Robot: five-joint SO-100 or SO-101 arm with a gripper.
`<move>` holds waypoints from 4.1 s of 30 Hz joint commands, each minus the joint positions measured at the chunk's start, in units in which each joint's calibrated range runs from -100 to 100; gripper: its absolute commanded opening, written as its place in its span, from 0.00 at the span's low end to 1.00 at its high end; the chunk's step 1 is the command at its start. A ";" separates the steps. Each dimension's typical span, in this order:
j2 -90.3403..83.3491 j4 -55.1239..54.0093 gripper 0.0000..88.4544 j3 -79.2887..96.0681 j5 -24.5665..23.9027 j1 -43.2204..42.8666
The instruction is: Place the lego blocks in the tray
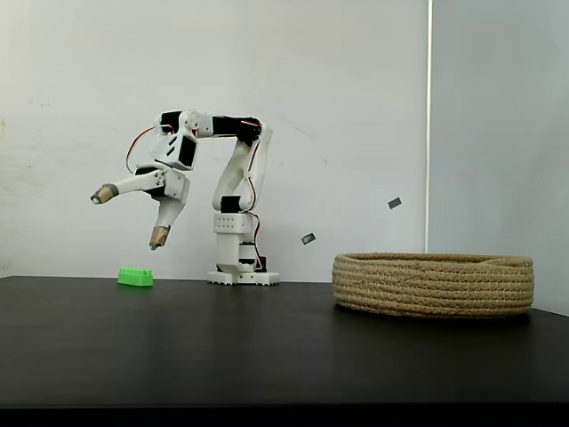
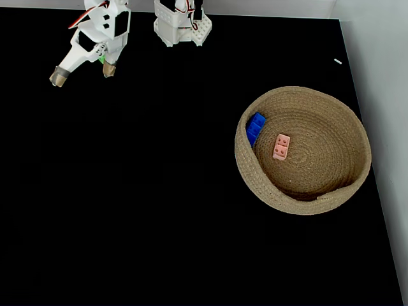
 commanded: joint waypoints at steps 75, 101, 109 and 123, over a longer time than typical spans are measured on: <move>-7.30 -18.71 0.02 27.48 5.32 21.73; -6.36 5.28 0.00 -22.13 -12.70 -33.59; -1.54 4.61 0.00 -35.72 -15.43 -52.30; 13.59 -0.81 0.14 -44.84 -19.19 -71.59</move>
